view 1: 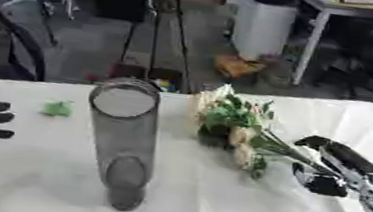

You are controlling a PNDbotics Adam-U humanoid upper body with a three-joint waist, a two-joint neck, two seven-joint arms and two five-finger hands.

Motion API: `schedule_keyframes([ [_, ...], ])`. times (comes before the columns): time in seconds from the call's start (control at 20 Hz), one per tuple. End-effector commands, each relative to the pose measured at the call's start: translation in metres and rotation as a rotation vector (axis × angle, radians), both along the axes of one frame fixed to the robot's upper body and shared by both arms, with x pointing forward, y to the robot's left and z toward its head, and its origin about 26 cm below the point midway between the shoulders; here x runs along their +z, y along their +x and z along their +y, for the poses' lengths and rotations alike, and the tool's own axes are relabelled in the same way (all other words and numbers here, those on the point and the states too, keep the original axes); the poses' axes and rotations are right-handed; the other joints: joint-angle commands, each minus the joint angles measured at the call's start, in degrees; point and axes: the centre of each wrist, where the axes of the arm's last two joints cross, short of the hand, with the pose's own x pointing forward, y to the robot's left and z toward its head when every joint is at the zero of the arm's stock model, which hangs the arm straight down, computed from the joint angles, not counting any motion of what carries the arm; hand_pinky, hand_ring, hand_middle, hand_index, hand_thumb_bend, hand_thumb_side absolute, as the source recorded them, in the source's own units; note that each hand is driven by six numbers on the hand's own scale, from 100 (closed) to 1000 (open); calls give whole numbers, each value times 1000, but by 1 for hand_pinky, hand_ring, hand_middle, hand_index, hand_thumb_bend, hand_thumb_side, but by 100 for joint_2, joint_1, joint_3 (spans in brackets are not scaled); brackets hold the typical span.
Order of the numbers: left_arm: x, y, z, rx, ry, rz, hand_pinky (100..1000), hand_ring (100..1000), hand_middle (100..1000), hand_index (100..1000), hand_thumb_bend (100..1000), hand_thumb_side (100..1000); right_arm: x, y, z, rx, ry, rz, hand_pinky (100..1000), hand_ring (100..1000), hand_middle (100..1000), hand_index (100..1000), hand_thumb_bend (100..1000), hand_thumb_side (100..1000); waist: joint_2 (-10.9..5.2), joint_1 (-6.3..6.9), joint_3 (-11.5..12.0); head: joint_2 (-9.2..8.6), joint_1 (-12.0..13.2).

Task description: Arrange flowers into the vase.

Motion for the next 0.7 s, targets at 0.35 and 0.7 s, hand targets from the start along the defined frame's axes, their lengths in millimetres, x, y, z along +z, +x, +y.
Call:
schedule_keyframes([
  [0.35, 6, 0, 4, 2, 4, -18, 756, 831, 798, 827, 1000, 771, 7, 4, -13, -34, -36, -17, 855, 913, 891, 922, 156, 389, -84, 13, 8, -2, 3],
  [0.7, 6, 0, 3, -2, 1, -17, 756, 831, 798, 826, 1000, 771, 4, 10, -16, -53, -40, -13, 856, 912, 891, 922, 154, 398, -82, 21, 15, 5, -4],
])
